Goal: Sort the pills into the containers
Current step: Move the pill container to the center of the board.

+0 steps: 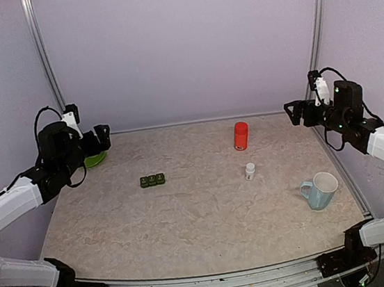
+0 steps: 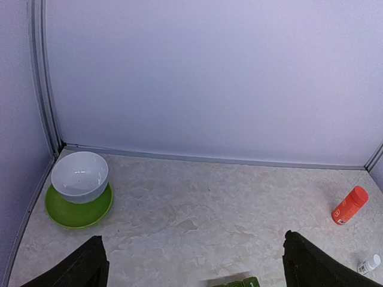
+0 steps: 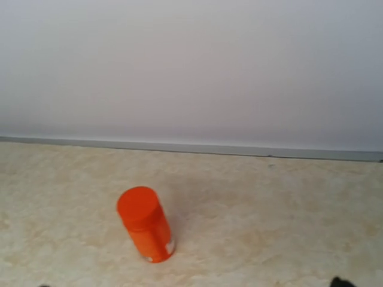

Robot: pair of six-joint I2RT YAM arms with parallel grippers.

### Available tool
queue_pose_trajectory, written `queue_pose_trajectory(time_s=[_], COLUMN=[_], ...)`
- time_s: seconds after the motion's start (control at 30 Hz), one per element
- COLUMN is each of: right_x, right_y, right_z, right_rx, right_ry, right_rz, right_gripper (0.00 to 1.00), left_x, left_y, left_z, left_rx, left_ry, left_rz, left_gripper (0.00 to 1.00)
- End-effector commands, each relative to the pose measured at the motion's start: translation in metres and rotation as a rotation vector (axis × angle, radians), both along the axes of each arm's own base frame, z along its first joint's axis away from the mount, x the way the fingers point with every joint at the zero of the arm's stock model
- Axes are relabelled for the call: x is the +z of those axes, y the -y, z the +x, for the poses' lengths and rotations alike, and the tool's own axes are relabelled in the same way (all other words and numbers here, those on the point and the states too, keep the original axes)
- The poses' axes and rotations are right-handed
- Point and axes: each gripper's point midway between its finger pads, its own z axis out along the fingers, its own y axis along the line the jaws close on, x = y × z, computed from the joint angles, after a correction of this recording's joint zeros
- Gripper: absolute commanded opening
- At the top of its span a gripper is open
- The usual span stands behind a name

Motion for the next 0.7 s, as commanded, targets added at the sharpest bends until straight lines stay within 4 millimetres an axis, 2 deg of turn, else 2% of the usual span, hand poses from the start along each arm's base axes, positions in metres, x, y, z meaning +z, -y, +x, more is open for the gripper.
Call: queue_pose_trajectory(time_s=[0.0, 0.2, 0.4, 0.5, 0.67], right_x=[0.011, 0.021, 0.019, 0.024, 0.019], right_y=[-0.01, -0.014, -0.021, -0.037, -0.047], right_z=[-0.002, -0.005, 0.001, -0.007, -0.02], right_rx=[0.064, 0.067, 0.069, 0.178, 0.262], right_ry=[0.005, 0.029, -0.075, -0.056, -0.045], right_rz=[0.034, 0.183, 0.309, 0.324, 0.372], right_gripper=[1.0, 1.0, 1.0, 1.0, 1.0], left_x=[0.002, -0.014, -0.031, -0.041, -0.068], left_y=[0.002, 0.009, 0.015, 0.016, 0.015], left_z=[0.003, 0.007, 0.008, 0.009, 0.011], left_rx=[0.019, 0.006, -0.008, -0.006, 0.014], left_ry=[-0.013, -0.053, -0.086, -0.098, -0.138], left_rz=[-0.002, 0.005, 0.015, 0.007, 0.002], left_gripper=[0.99, 0.99, 0.99, 0.99, 0.99])
